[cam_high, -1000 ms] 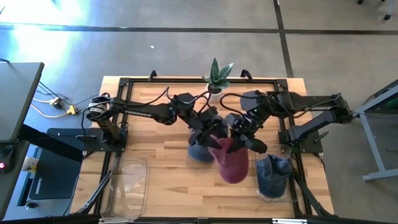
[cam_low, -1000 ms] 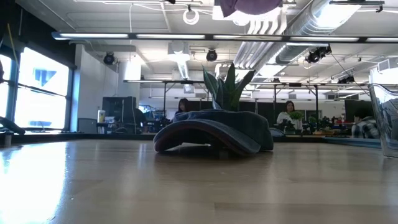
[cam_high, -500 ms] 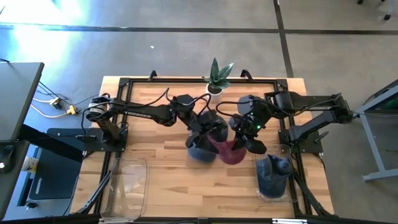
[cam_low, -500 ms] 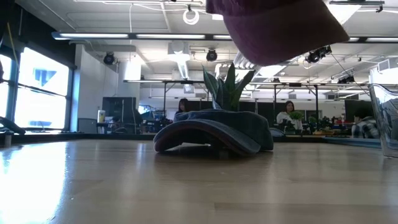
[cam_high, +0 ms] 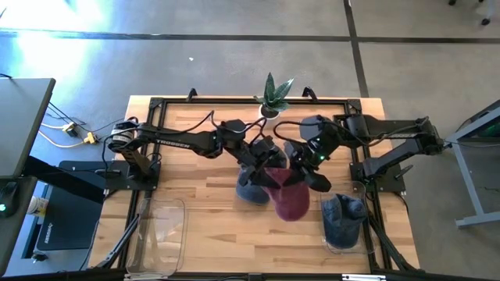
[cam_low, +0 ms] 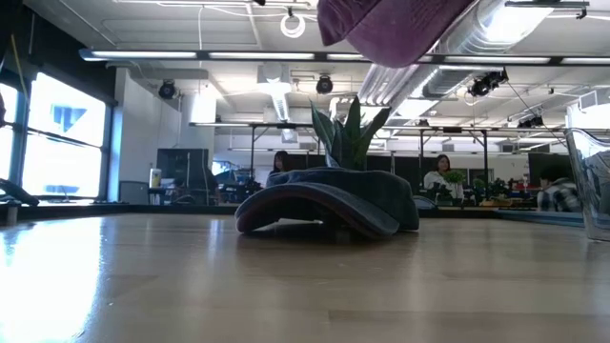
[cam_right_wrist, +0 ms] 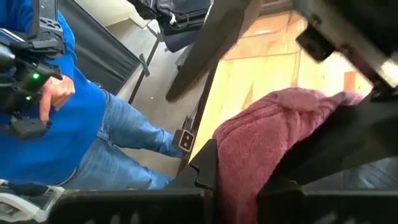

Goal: Pick & Place hat
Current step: Put the red cap into the left transparent bin

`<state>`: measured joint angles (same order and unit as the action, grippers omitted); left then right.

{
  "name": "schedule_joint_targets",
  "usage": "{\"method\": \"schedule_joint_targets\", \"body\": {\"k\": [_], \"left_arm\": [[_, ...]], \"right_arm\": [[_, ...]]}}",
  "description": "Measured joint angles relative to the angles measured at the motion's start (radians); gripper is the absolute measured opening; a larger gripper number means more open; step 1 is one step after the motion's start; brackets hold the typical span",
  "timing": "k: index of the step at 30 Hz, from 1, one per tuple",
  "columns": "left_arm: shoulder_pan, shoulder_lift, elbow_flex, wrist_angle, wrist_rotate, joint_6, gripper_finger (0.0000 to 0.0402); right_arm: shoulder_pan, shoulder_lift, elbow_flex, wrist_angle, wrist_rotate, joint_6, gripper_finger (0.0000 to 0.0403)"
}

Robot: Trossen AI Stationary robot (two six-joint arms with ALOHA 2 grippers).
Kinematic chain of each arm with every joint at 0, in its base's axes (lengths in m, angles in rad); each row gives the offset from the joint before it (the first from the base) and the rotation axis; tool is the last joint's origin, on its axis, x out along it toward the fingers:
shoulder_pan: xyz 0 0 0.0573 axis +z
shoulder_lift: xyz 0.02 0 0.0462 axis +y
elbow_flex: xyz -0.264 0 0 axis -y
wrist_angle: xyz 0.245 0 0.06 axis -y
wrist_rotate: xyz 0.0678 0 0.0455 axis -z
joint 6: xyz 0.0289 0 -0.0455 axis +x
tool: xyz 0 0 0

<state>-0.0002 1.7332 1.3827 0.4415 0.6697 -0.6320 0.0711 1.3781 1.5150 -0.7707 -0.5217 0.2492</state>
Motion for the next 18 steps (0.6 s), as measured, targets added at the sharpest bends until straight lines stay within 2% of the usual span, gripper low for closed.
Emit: {"method": "schedule_joint_targets", "body": {"k": [4, 7, 18], "left_arm": [[0.000, 0.000, 0.000, -0.003, 0.001, 0.000, 0.0284], [0.001, 0.000, 0.000, -0.009, 0.001, 0.018, 0.0253], [0.001, 0.000, 0.000, -0.030, 0.010, 0.052, 0.0053]], "right_arm": [[0.000, 0.000, 0.000, -0.005, 0.000, -0.007, 0.0006], [0.000, 0.000, 0.000, -0.012, 0.000, -0.007, 0.0003], [0.010, 0.000, 0.000, -0.018, -0.010, 0.006, 0.0016]]}}
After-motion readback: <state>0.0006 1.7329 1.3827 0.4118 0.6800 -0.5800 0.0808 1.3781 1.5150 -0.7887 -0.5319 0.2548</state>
